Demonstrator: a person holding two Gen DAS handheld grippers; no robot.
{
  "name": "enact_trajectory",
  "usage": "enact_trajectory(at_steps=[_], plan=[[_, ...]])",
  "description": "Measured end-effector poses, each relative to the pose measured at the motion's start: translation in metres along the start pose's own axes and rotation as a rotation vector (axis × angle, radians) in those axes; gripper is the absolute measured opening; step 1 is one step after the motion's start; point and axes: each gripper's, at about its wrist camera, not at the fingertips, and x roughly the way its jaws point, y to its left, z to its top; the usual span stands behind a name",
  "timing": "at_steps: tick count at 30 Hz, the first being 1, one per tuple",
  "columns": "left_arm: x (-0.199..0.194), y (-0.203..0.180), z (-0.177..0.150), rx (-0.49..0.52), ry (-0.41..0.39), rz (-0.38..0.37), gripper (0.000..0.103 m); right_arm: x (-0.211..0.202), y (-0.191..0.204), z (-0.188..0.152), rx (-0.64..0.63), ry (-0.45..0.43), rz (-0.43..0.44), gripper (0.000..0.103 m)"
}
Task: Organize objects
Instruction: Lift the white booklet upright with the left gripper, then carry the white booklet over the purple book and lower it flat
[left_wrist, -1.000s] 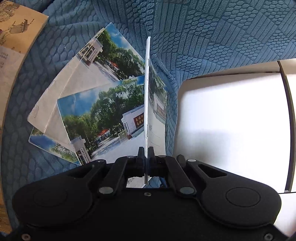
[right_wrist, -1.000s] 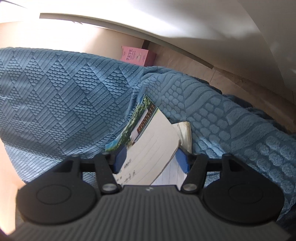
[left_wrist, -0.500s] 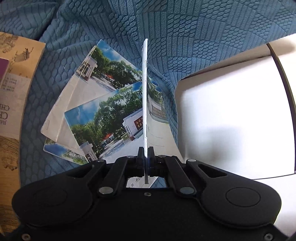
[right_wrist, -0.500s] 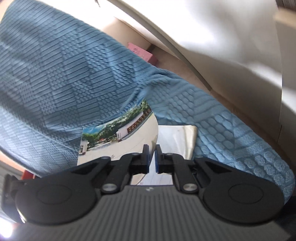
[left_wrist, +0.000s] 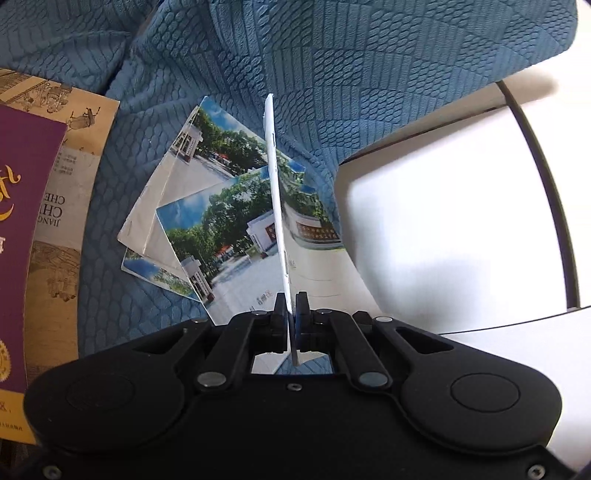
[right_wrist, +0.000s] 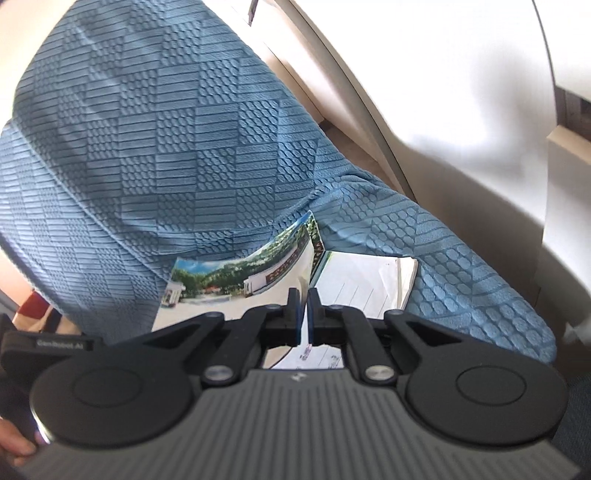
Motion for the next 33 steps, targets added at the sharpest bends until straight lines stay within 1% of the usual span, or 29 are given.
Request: enact_trajectory(at_steps=[6, 8, 11, 15, 18, 22, 27, 31, 33], plan=[[-0.021, 0.003, -0.015, 0.021, -0.011, -0.013, 0.002, -0.029, 0.025, -0.013, -0.049, -0.04, -0.024, 0.005], [-0.025, 0.01, -0.02, -0.004, 0.001, -0.012, 0.002, -0.039, 0.034, -0.018, -0.07, -0.051, -0.034, 0.005], [-0.04, 0.017, -0.026, -0.023, -0.009, -0.013, 0.003, -0.05, 0.042, -0.024, -0.068, -0.043, -0.016, 0.005], [-0.063, 0.02, -0.031, -0.005, -0.008, -0.028, 0.003, -0.065, 0.054, -0.028, -0.096, -0.038, -0.012, 0.005], [-0.077, 0.02, -0.036, 0.012, -0.01, -0.029, 0.003, -0.078, 0.066, -0.036, -0.122, -0.057, -0.008, 0.005], [-0.099, 0.024, -0.04, 0.02, -0.026, -0.03, 0.003, -0.091, 0.081, -0.047, -0.127, -0.077, -0.001, 0.005], [-0.125, 0.036, -0.039, -0.008, -0.055, -0.033, 0.003, -0.102, 0.1, -0.052, -0.074, -0.083, 0.03, 0.005], [-0.147, 0.041, -0.035, -0.016, -0.094, -0.041, 0.003, -0.102, 0.121, -0.056, -0.063, -0.068, 0.031, 0.005], [-0.156, 0.042, -0.033, -0.007, -0.111, -0.048, 0.003, -0.102, 0.132, -0.059, -0.084, -0.065, 0.008, 0.005]])
